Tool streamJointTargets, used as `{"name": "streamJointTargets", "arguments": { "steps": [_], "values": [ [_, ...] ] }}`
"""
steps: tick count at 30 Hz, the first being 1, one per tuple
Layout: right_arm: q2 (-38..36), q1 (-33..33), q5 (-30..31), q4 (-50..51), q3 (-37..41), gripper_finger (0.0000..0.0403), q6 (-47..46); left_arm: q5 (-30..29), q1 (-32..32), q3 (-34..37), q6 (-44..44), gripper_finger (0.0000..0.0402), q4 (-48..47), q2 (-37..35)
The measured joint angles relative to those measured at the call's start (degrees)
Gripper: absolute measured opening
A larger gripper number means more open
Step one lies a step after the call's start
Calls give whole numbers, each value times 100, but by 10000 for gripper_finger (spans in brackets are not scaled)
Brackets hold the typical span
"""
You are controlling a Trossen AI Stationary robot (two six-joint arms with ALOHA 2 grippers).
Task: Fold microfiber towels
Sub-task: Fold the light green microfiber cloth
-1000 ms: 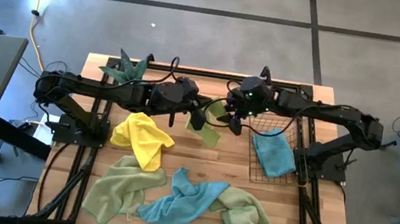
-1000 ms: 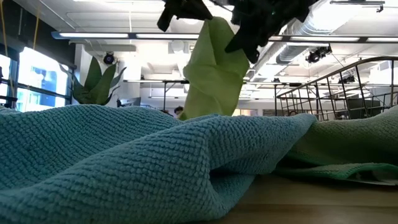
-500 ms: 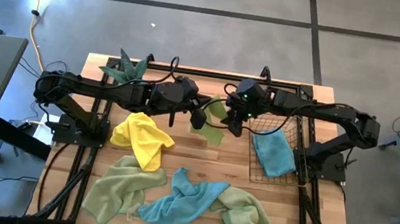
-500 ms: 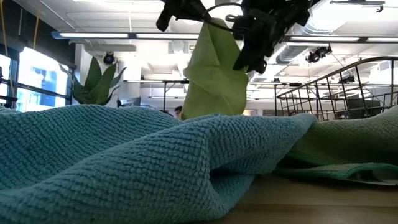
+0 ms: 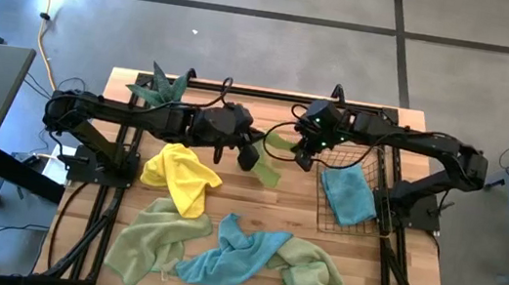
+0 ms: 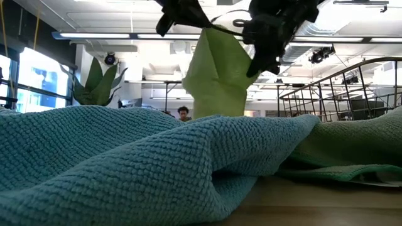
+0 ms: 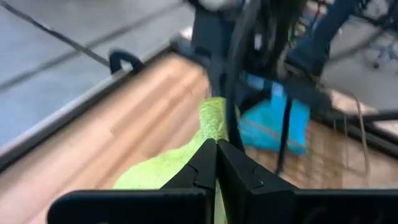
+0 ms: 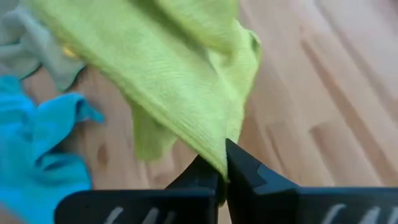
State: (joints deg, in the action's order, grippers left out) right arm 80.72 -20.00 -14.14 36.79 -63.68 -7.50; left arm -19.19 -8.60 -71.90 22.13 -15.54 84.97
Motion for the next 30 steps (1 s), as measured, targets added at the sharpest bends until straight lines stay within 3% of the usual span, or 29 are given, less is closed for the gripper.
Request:
{"name": "streamJointTargets", "arguments": {
  "steps": [7,12,17,24,30],
  "values": [
    [-401,-64,-616,1035,0,1,6,-91,84,2,-348,32,-117,0],
    [-596,25,-600,1561,0,0,2,298,119,2,-690,85,-39,128],
    [-684,95,-895,1835,0,0,44,515,172,6,-1740,143,421,640],
    [-716,97,-1710,2025,0,0,645,1875,118,6,-2908,173,2239,1362],
    [-715,174,-2368,2058,-17,0,1799,2892,-44,2,-3130,174,2825,1676]
  ]
}}
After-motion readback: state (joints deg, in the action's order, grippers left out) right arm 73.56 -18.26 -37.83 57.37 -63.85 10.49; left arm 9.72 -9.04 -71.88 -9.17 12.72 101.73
